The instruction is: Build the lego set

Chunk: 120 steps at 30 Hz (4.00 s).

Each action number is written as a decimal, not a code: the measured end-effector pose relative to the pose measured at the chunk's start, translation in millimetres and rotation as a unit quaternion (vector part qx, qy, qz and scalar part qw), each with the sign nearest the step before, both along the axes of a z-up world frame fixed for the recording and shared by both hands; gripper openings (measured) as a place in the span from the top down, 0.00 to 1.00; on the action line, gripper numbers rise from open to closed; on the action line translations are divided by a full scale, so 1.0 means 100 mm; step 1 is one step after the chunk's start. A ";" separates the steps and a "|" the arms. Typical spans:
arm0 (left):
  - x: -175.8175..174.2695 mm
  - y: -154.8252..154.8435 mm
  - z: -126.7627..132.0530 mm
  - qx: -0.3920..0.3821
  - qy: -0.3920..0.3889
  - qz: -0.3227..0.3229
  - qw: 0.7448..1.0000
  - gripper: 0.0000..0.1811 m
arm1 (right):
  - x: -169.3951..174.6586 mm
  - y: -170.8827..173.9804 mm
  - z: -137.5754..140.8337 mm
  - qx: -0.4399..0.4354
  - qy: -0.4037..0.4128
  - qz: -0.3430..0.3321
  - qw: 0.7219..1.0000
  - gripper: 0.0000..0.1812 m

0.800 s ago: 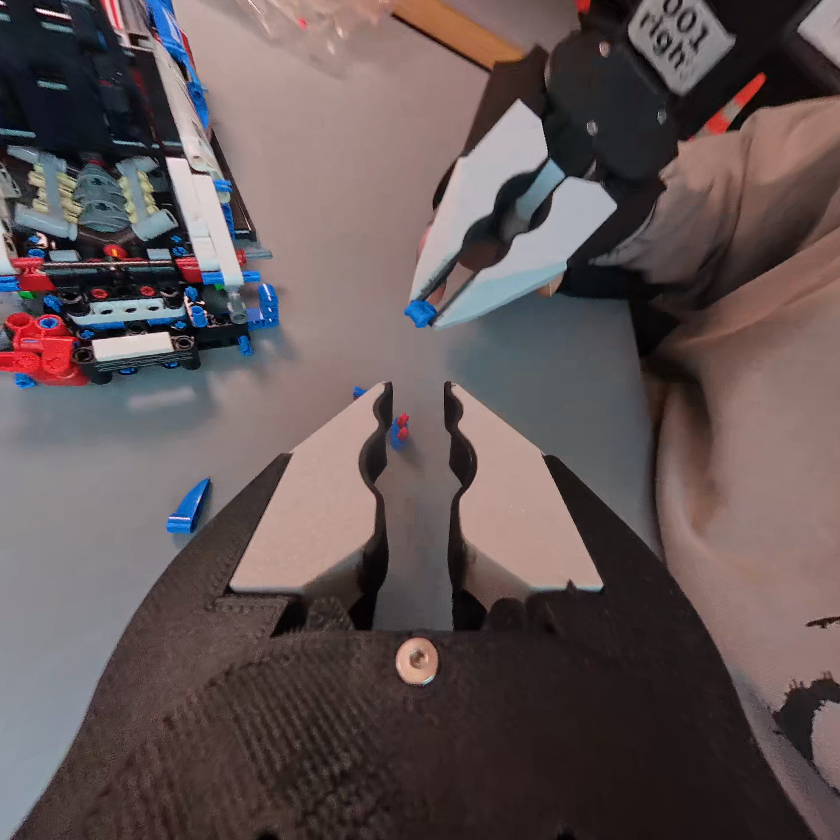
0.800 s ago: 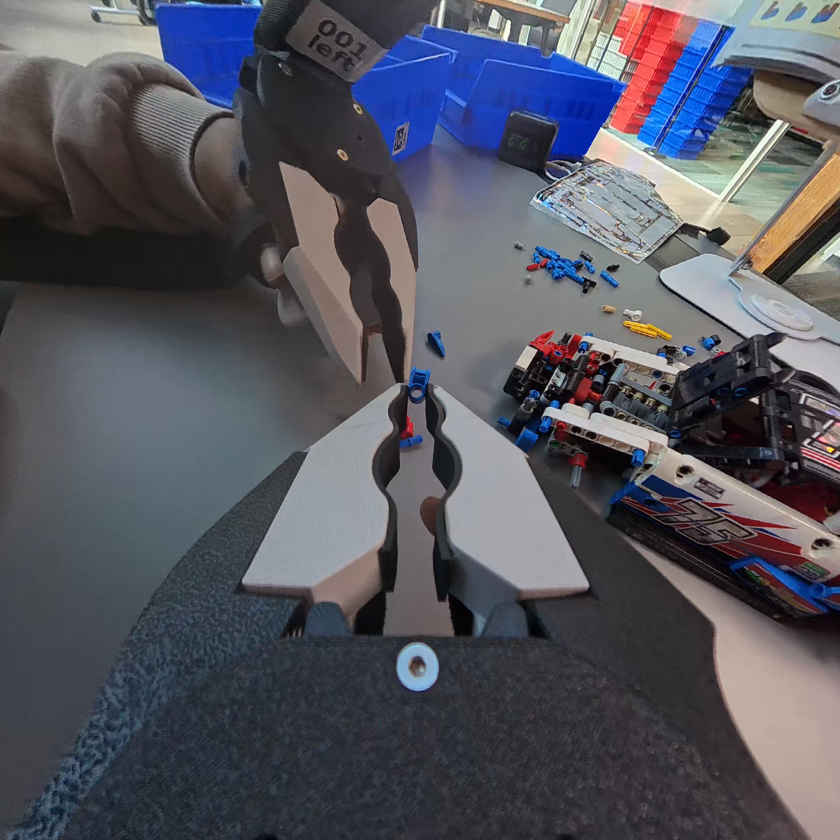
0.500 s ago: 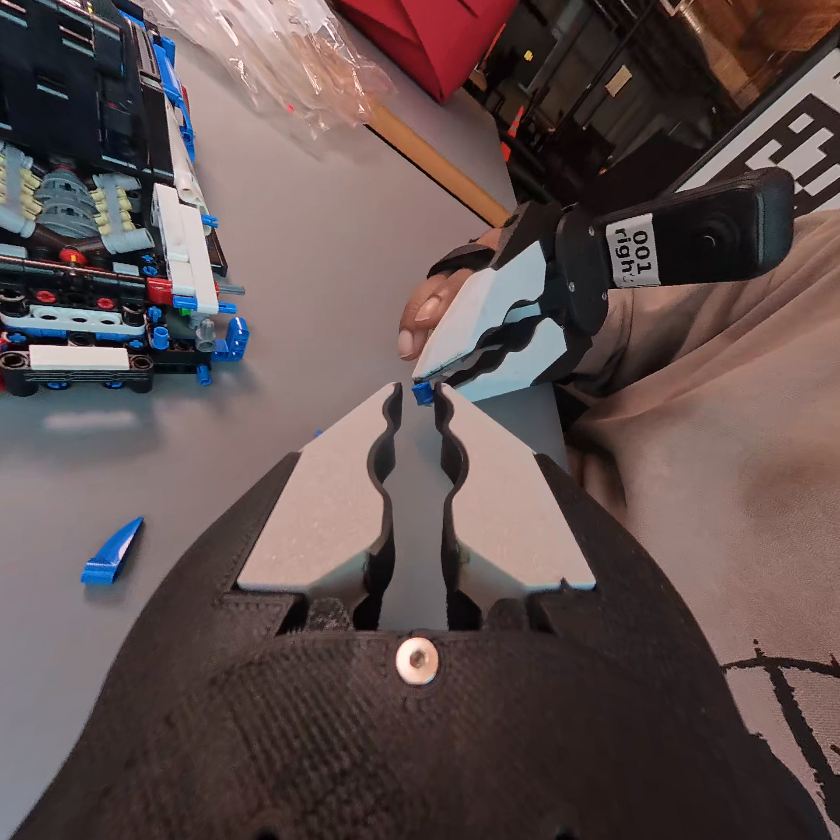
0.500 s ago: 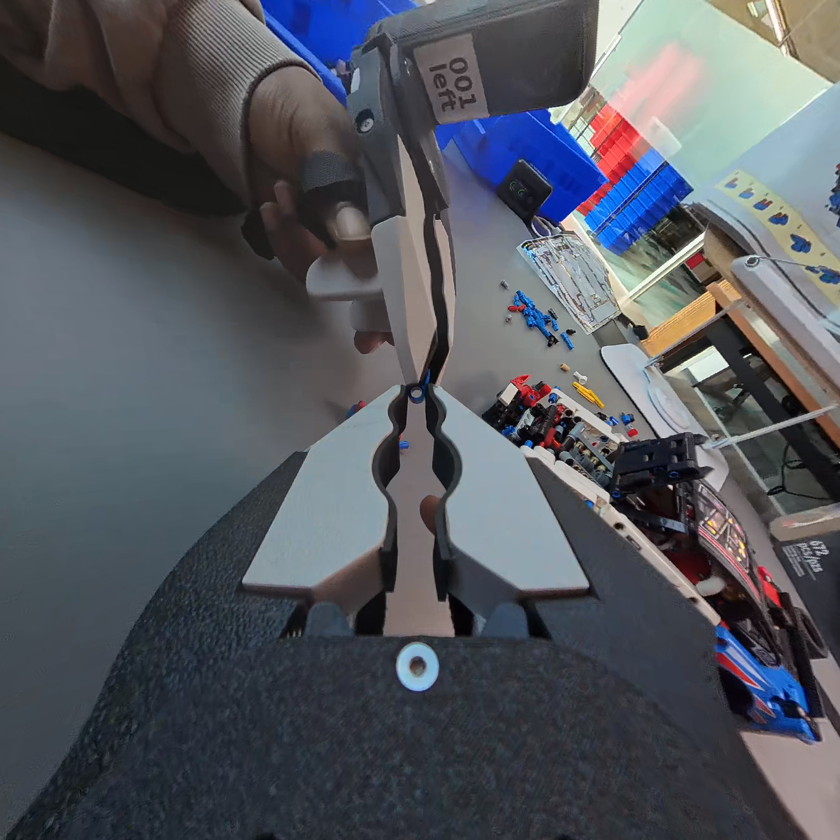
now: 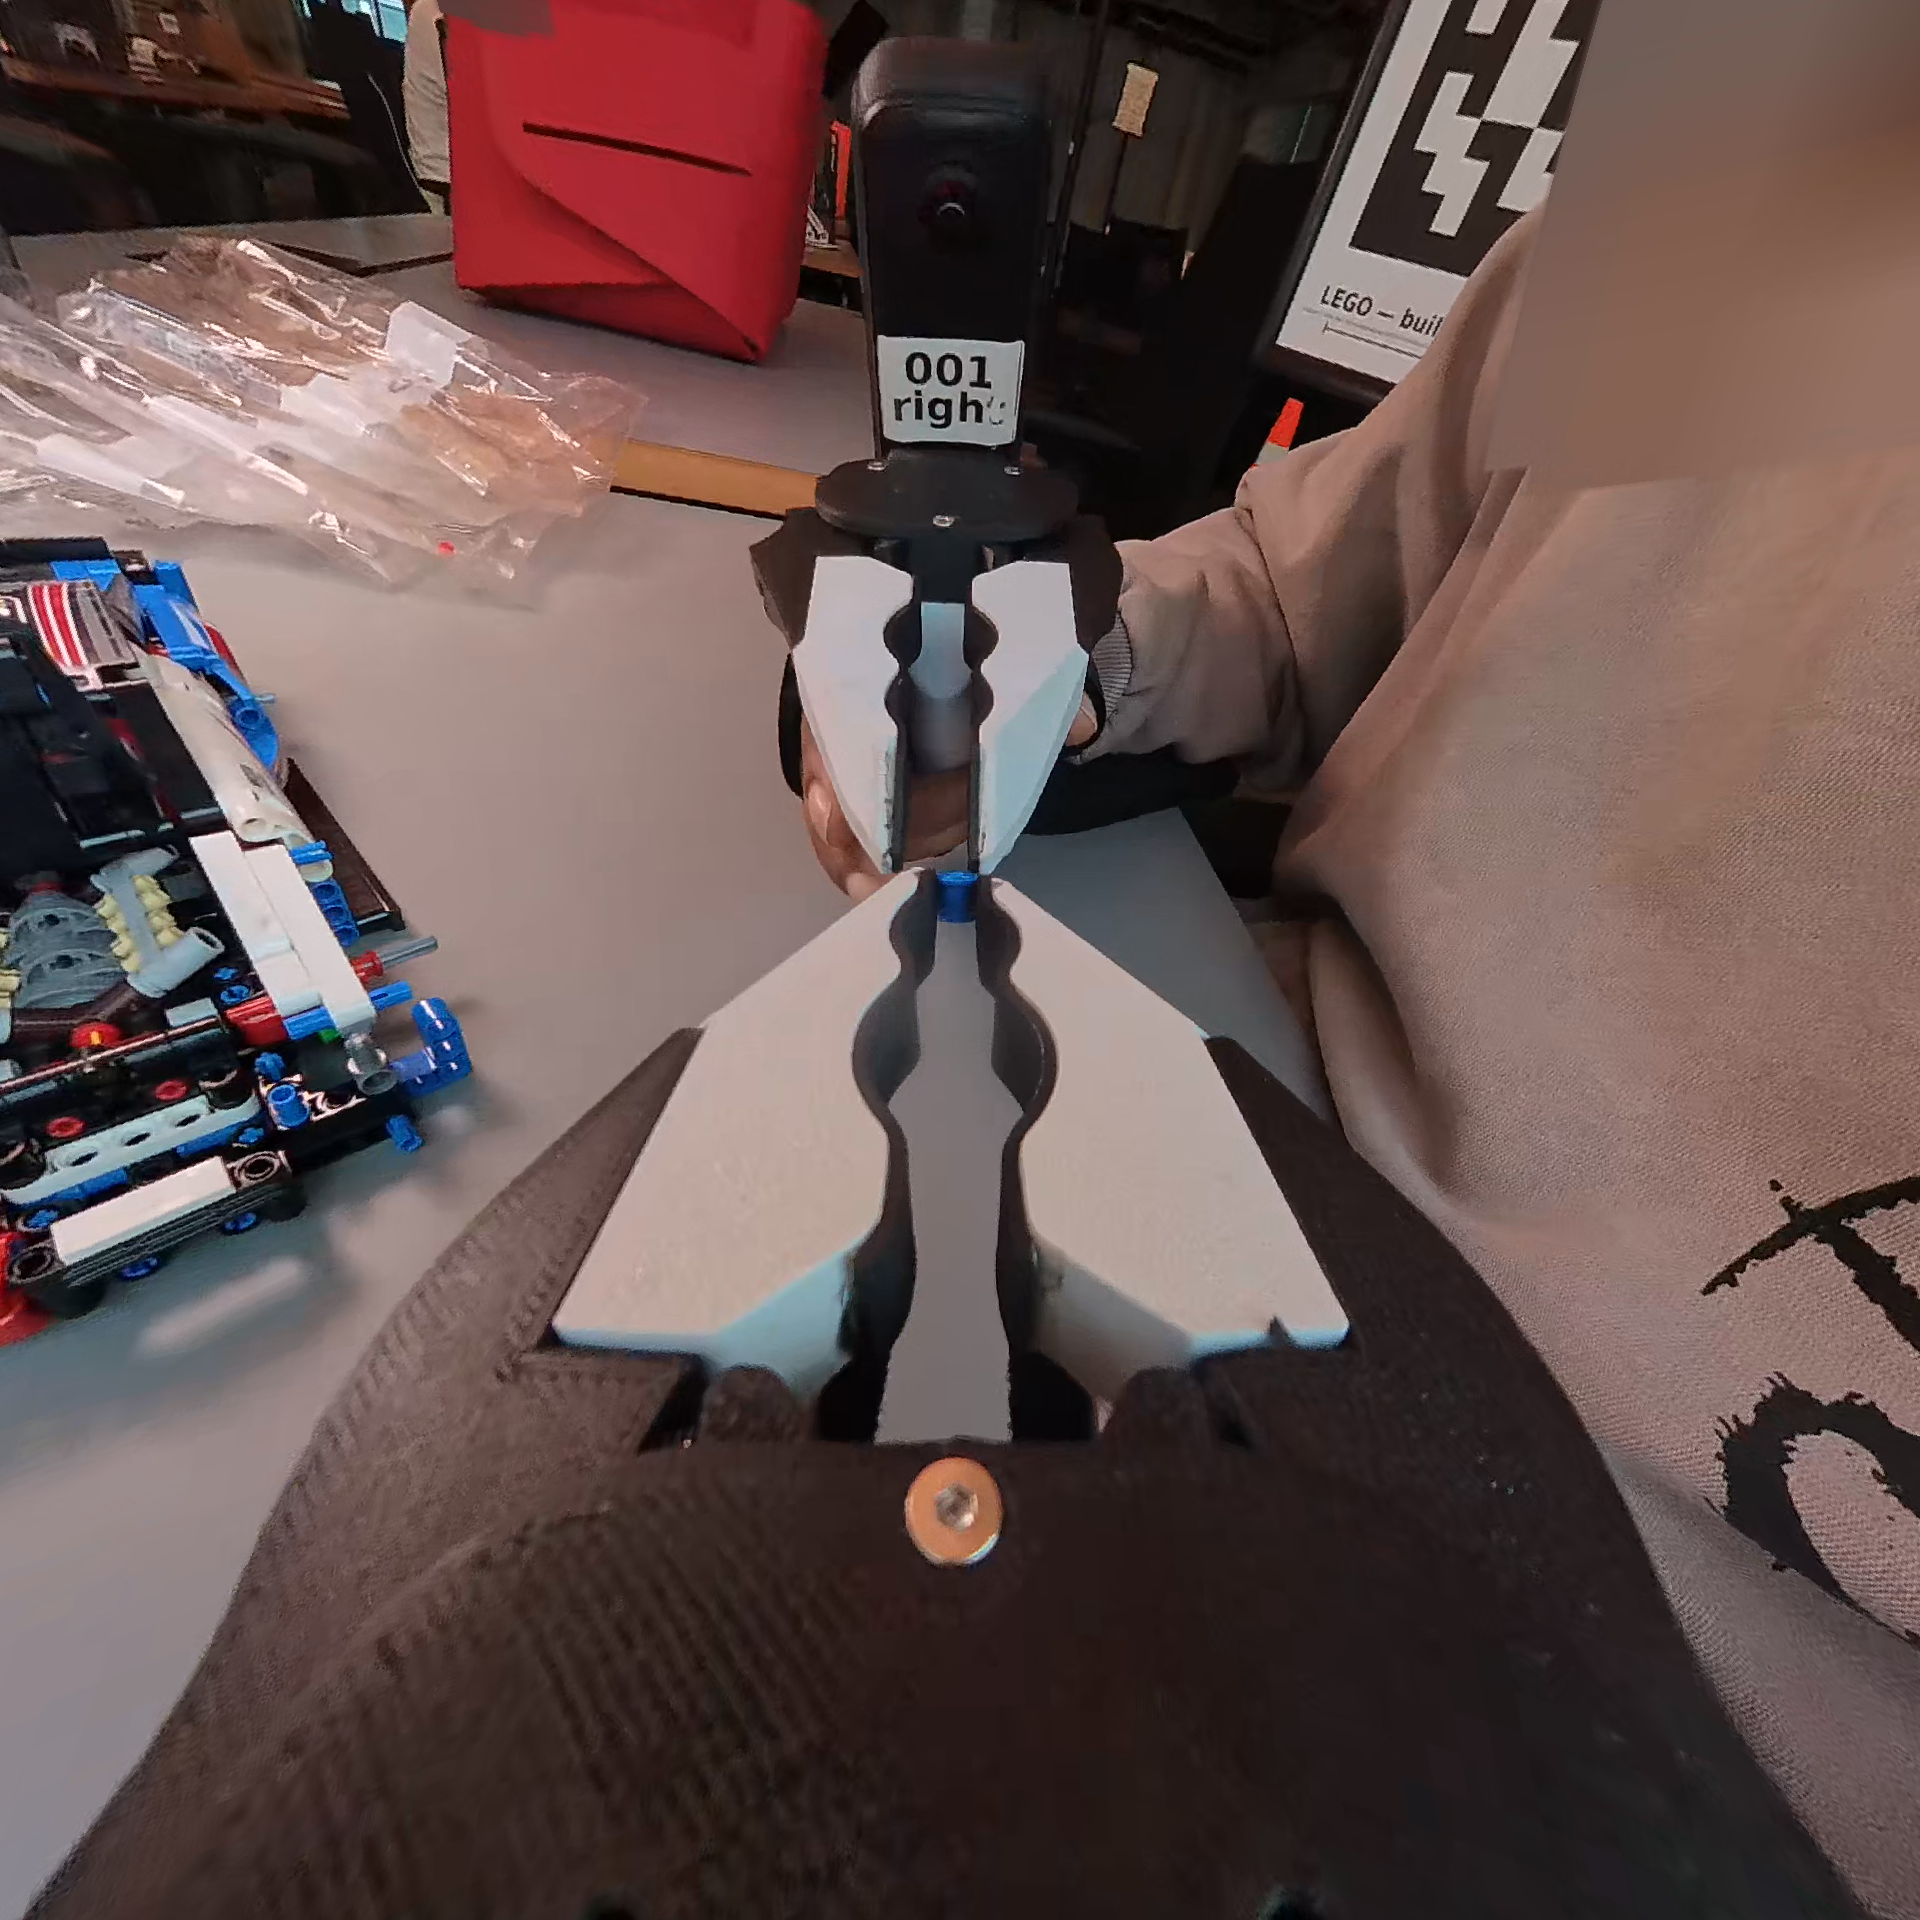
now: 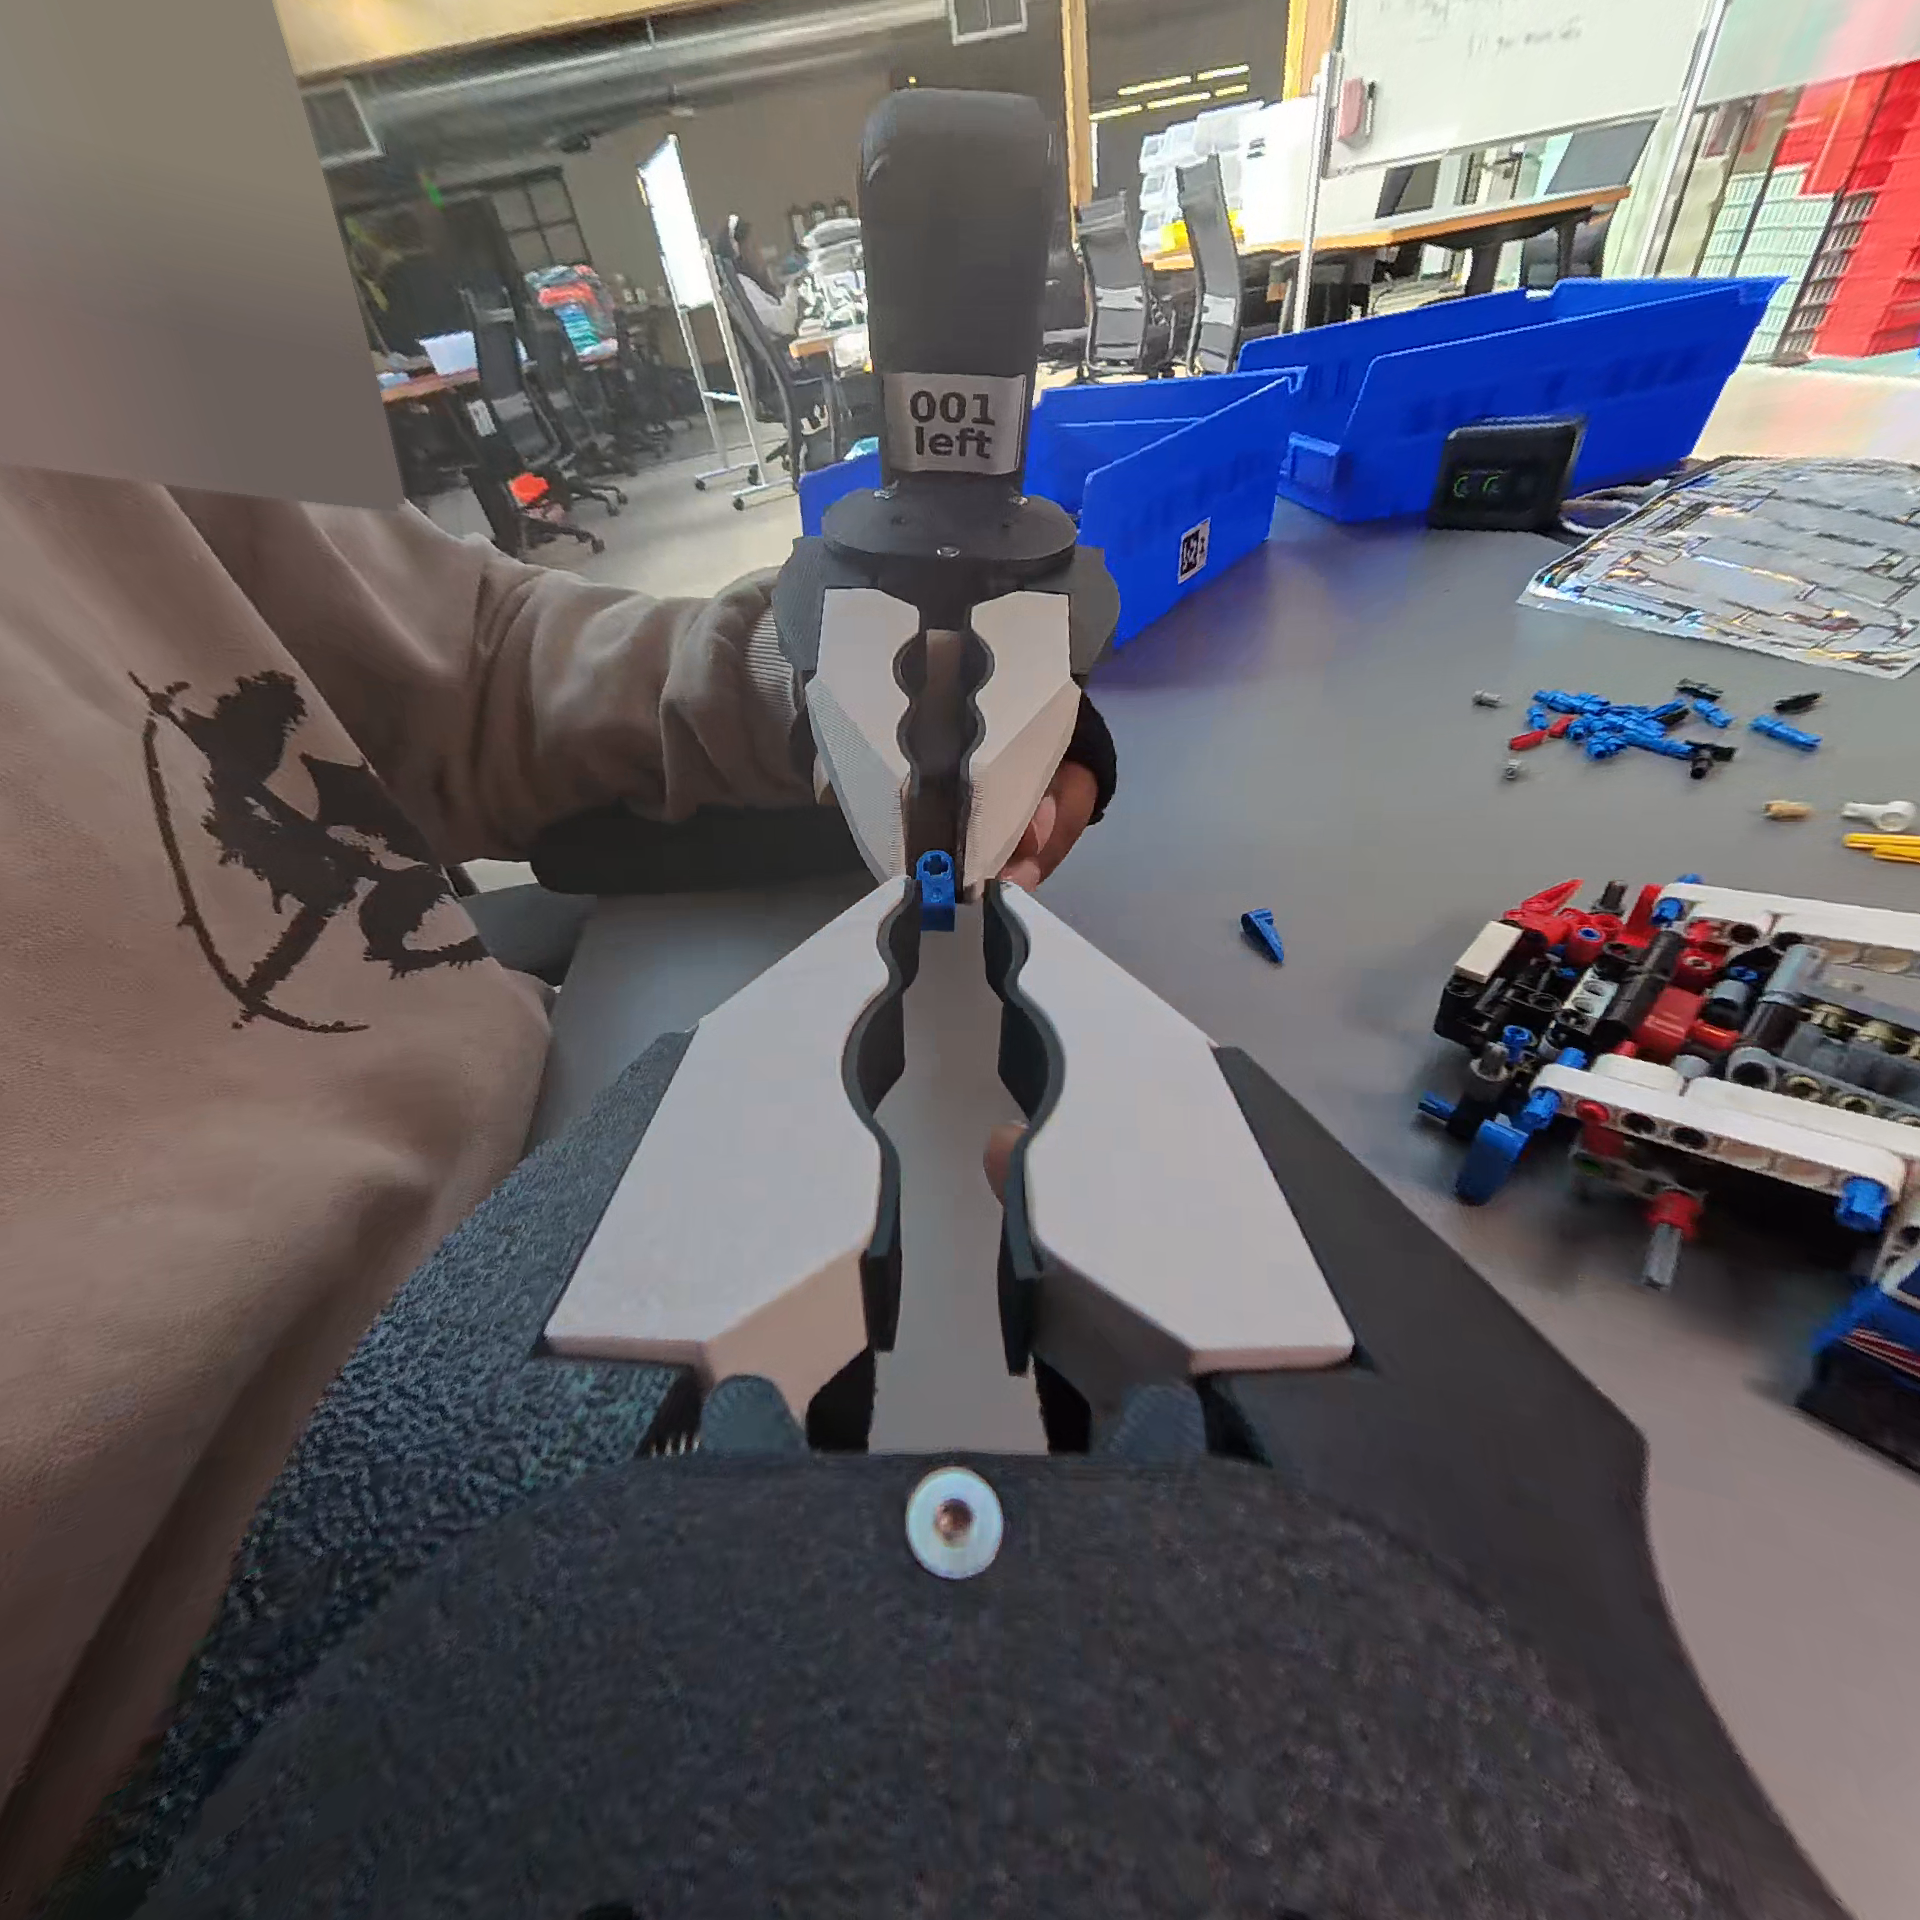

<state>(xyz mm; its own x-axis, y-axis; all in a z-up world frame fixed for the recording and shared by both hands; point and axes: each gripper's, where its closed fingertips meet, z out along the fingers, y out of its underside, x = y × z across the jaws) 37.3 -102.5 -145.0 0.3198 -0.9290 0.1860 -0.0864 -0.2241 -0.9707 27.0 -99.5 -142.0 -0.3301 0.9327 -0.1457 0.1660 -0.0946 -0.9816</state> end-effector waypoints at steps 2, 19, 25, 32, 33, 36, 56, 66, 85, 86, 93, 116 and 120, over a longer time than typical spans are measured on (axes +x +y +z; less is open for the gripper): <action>0.01 0.00 0.00 0.005 0.001 0.001 1.000 0.97 | 0.01 -0.02 0.00 -0.006 0.000 0.007 1.000 0.97; 0.01 -0.02 -0.01 0.021 0.006 -0.004 1.000 0.97 | 0.00 -0.09 -0.08 0.011 -0.017 0.025 0.999 0.96; -0.08 0.06 -0.11 -0.002 0.036 0.021 0.999 0.90 | -0.01 0.02 -0.11 0.023 -0.033 -0.001 0.999 0.98; -0.39 0.19 -0.79 -0.045 0.255 0.079 0.963 0.89 | 0.01 0.39 -0.44 0.060 -0.135 -0.085 0.985 0.98; -0.37 0.18 -0.83 -0.043 0.268 0.077 0.960 0.90 | 0.01 0.38 -0.48 0.062 -0.146 -0.083 0.984 0.98; -0.29 0.15 -0.91 -0.030 0.301 0.067 0.951 0.94 | 0.02 0.33 -0.55 0.074 -0.164 -0.075 0.981 0.98; -0.06 0.26 -0.89 -0.022 0.310 0.108 0.944 0.89 | 0.13 0.45 -0.75 0.115 -0.230 -0.070 0.964 0.98; 0.01 0.27 -0.95 -0.021 0.332 0.101 0.938 0.93 | 0.25 0.40 -0.89 0.148 -0.279 -0.037 0.948 0.98; 0.11 0.20 -0.02 0.086 0.044 0.082 0.992 0.93 | 0.24 0.16 -0.28 0.115 -0.142 0.047 0.982 0.90; 0.11 0.19 0.03 0.095 0.034 0.083 0.991 0.93 | 0.23 0.13 -0.21 0.081 -0.127 0.053 0.987 0.90; 0.09 0.22 -0.02 0.101 0.055 0.097 0.989 0.93 | 0.14 0.07 -0.01 -0.011 -0.075 0.050 0.996 0.92; 0.07 0.19 -0.95 0.012 0.299 0.072 0.952 0.92 | 0.44 0.48 -0.95 0.208 -0.308 0.072 0.925 0.91; 0.05 0.21 -0.95 0.002 0.295 0.078 0.952 0.89 | 0.39 0.47 -0.98 0.213 -0.317 0.091 0.920 0.92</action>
<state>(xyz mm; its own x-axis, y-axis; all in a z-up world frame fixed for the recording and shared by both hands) 42.4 -81.5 -239.7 0.5024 -0.8616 -0.0725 -0.5827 -0.2754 -0.7646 66.0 -52.6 -239.9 -0.4616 0.8871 0.0036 0.6923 0.3628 -0.6238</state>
